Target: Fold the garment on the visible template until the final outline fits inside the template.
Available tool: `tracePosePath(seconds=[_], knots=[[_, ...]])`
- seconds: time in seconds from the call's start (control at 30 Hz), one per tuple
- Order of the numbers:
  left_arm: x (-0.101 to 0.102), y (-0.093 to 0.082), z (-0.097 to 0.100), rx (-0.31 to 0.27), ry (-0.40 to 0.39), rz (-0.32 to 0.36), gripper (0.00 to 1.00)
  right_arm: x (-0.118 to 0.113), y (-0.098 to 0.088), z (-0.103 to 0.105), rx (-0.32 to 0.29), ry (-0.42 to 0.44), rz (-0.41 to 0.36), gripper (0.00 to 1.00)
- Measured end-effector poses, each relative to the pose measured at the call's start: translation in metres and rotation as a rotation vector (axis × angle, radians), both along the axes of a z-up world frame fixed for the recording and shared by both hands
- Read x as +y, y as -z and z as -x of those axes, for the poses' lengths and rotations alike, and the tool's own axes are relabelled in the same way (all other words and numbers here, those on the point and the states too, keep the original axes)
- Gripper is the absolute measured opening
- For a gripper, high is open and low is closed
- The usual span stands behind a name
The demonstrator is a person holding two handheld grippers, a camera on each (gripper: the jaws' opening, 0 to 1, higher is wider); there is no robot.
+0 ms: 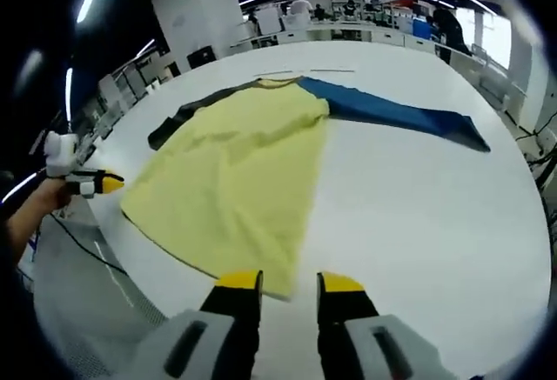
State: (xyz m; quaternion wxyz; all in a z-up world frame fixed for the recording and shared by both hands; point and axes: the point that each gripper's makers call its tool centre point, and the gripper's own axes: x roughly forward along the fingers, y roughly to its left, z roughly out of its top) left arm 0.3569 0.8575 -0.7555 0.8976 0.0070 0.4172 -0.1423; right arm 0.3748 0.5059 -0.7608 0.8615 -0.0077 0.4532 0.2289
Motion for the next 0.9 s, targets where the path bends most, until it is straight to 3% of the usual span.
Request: tracePosePath(seconds=[0.1,0.4,0.53,0.67,0.9], knots=[[-0.006,0.003,0.001,0.007,0.003,0.015,0.09,0.004,0.001,0.004,0.004,0.007,-0.001,0.21],[-0.01,0.013,0.0,0.032,0.028,-0.054,0.09,0.002,0.01,0.007,0.013,-0.003,0.05,0.21],[-0.006,0.022,0.0,0.072,-0.032,-0.027,0.04,0.001,0.014,0.006,0.023,0.004,0.053,0.21],[0.0,0.018,-0.005,0.065,-0.124,-0.015,0.0,0.002,0.016,0.009,0.037,0.013,0.07,0.2],[-0.004,-0.003,0.005,-0.004,-0.17,-0.013,0.0,0.005,0.016,0.009,0.043,0.036,0.056,0.17]])
